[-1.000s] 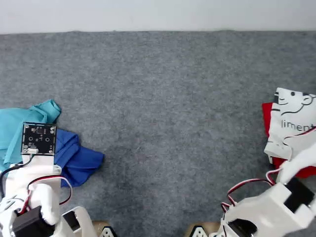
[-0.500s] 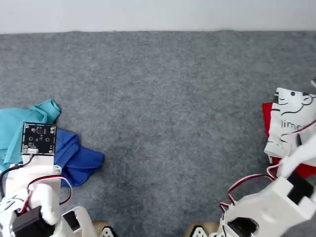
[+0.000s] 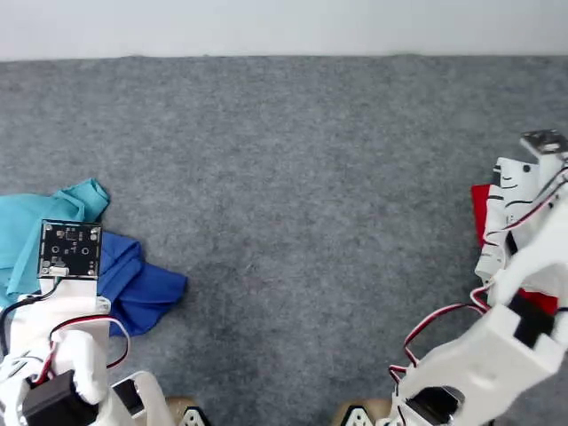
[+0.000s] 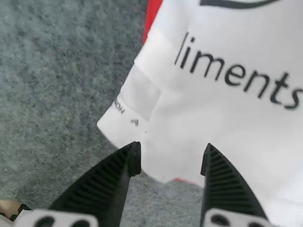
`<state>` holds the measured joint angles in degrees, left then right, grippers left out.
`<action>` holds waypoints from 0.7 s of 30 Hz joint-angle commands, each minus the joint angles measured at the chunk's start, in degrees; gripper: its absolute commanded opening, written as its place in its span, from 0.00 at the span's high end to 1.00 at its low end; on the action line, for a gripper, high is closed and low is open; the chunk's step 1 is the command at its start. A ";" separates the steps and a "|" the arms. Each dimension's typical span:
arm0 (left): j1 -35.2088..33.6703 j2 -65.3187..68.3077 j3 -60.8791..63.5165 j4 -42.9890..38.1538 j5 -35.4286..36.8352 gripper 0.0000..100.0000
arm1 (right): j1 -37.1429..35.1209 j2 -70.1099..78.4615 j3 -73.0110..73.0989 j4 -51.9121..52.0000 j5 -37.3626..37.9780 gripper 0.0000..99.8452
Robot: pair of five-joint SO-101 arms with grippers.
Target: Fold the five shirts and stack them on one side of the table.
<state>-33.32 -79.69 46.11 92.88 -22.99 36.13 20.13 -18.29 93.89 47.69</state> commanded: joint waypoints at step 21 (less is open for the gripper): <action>-0.26 -0.53 1.36 -0.26 -0.53 0.98 | -0.13 -5.93 -0.53 -3.82 3.96 0.99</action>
<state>-33.41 -79.69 47.87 92.88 -22.99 36.40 19.69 -18.29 88.00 50.68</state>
